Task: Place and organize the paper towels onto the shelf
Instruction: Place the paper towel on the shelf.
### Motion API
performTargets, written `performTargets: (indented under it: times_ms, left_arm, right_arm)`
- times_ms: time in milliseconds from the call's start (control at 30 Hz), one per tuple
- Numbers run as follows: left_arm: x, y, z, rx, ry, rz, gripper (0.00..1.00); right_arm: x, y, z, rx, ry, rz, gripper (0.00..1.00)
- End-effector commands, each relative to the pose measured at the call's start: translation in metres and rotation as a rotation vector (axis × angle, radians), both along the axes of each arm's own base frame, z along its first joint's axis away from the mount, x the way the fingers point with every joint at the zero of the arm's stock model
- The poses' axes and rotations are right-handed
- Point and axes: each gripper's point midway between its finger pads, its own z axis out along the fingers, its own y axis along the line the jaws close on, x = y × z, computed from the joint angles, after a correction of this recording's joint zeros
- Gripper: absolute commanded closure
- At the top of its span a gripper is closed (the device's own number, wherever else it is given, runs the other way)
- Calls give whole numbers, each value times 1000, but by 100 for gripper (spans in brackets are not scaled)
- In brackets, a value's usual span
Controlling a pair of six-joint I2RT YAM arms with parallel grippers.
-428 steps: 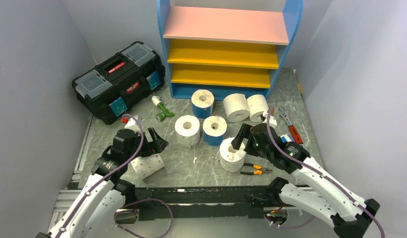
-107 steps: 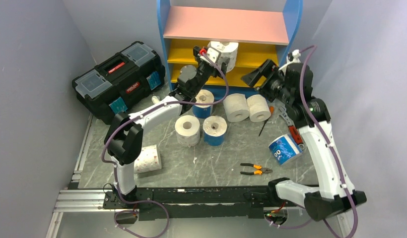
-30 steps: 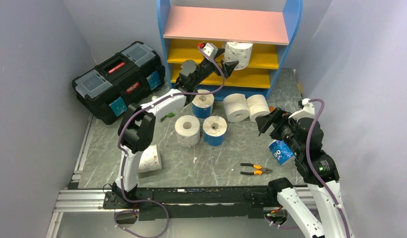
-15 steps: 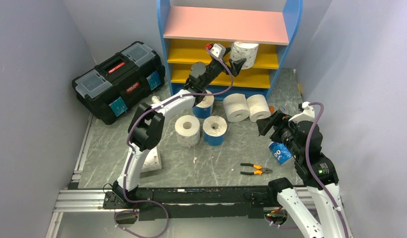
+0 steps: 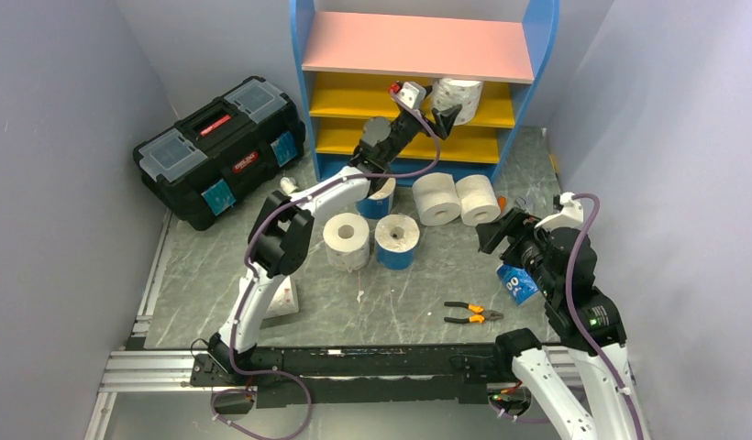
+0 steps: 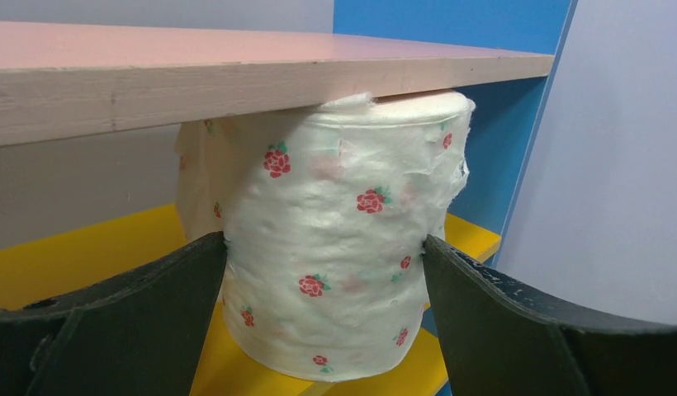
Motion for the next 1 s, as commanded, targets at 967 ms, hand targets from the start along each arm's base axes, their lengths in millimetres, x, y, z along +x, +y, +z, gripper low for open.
performTargets:
  times_ms: [967]
  left_arm:
    - [-16, -37, 34, -120, -65, -14, 1]
  right_arm:
    - [-17, 3, -4, 3, -7, 34, 16]
